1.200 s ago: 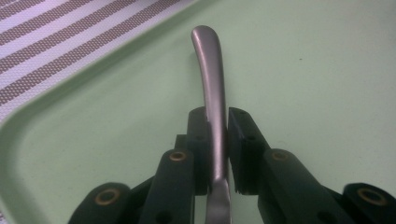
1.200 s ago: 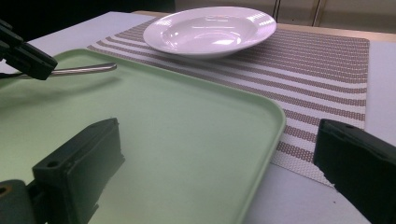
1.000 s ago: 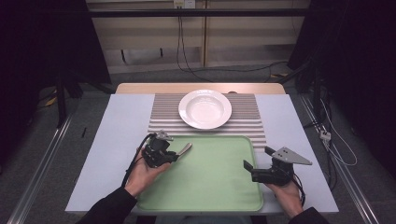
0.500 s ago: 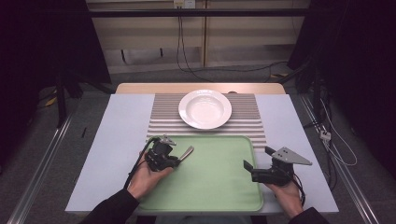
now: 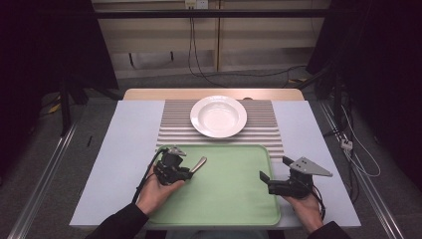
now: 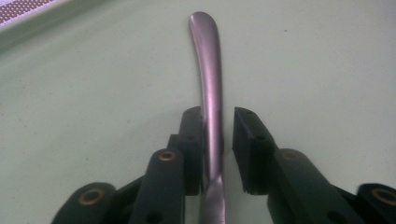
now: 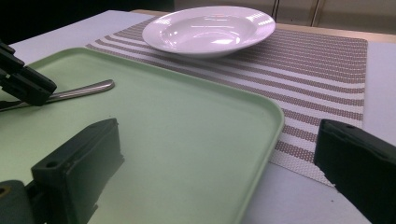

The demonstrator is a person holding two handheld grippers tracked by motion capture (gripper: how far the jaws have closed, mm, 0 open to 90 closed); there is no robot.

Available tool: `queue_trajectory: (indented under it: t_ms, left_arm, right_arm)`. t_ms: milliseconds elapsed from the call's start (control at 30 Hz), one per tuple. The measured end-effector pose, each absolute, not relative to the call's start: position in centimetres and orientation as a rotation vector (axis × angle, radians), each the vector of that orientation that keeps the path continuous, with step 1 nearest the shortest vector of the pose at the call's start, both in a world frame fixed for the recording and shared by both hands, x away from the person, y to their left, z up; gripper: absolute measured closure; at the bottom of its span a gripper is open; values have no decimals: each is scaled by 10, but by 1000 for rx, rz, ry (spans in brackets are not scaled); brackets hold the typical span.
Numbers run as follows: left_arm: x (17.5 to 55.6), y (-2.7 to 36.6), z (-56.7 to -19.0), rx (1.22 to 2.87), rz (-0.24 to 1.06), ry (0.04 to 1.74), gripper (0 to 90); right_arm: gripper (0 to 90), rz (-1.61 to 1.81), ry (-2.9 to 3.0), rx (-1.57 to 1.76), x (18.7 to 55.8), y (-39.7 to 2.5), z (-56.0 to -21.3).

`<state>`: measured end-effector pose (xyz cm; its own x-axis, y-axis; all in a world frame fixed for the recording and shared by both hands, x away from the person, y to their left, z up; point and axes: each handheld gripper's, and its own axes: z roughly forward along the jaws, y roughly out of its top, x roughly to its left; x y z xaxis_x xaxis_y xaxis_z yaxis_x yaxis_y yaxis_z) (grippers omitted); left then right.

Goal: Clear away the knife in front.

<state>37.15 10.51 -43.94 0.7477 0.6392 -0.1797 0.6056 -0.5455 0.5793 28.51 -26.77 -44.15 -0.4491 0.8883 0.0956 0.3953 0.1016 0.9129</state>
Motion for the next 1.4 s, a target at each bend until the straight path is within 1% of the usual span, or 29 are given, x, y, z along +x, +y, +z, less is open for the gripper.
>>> queue_trajectory:
  t_ms: [67,100,167,233,267,300,333,367,467,500,533,567,600,633,700,800,867,900,933,967,1000,1067,1100,1133,1167,1200,1233,1333,1400]
  left_arm:
    - [370,104,-439,2310,74,925,702]
    - [370,104,-439,2313,66,914,661]
    - [369,103,-438,2330,72,891,616]
    - [369,103,-438,2339,63,867,596]
    - [369,104,-438,2342,73,867,533]
    - [369,105,-437,2337,94,870,533]
    - [369,105,-437,2326,101,867,450]
    - [369,105,-437,2309,118,868,450]
    - [370,106,-436,2286,143,869,289]
    - [371,106,-436,2274,124,876,194]
    - [371,106,-436,2274,114,886,142]
    - [372,106,-435,2282,117,903,142]
    - [372,107,-433,2272,109,903,54]
    - [372,107,-432,2272,109,905,51]
    - [370,107,-427,2261,146,891,69]
    - [363,106,-422,2234,192,820,87]
    - [359,103,-419,2223,199,786,173]
    - [357,101,-419,2225,200,773,191]
    - [355,100,-418,2227,204,756,286]
    - [353,98,-418,2227,220,748,329]
    - [352,96,-418,2218,192,733,329]
    - [351,94,-418,2213,178,713,426]
    - [351,92,-418,2226,161,701,587]
    - [350,91,-418,2231,145,688,587]
    - [349,89,-419,2236,137,700,676]
    - [349,87,-420,2246,107,681,676]
    - [347,85,-420,2257,106,667,750]
    - [344,80,-420,2277,109,651,900]
    - [345,80,-422,2293,115,661,900]
  right_arm:
    - [8,1329,1895,1253,285,-268,-441]
    - [8,1324,1899,1248,284,-267,-441]
    - [8,1323,1901,1247,284,-267,-441]
    - [8,1322,1903,1244,285,-267,-441]
    - [8,1318,1905,1247,285,-267,-441]
    - [8,1318,1905,1247,285,-267,-441]
    - [8,1319,1904,1244,285,-267,-441]
    - [8,1319,1904,1244,285,-267,-441]
    - [8,1323,1902,1247,285,-268,-442]
    - [8,1324,1903,1247,285,-268,-442]
    - [8,1324,1904,1245,285,-268,-442]
    - [8,1324,1904,1245,285,-268,-442]
    - [8,1325,1906,1243,285,-267,-442]
    - [8,1327,1907,1242,286,-267,-442]
    - [8,1327,1908,1242,286,-267,-442]
    - [8,1331,1906,1247,286,-267,-442]
    - [8,1333,1908,1246,286,-267,-442]
    - [8,1334,1908,1250,286,-267,-442]
    - [8,1335,1905,1253,286,-268,-442]
    - [8,1336,1906,1252,286,-268,-442]
    - [8,1336,1906,1252,286,-268,-442]
    - [8,1337,1907,1252,286,-268,-442]
    - [8,1338,1910,1248,286,-268,-442]
    - [8,1338,1910,1248,286,-268,-442]
    - [8,1335,1909,1251,286,-269,-443]
    - [8,1335,1909,1251,286,-269,-443]
    - [8,1337,1906,1257,286,-268,-443]
    - [8,1330,1908,1252,286,-268,-442]
    - [8,1324,1910,1245,285,-268,-442]
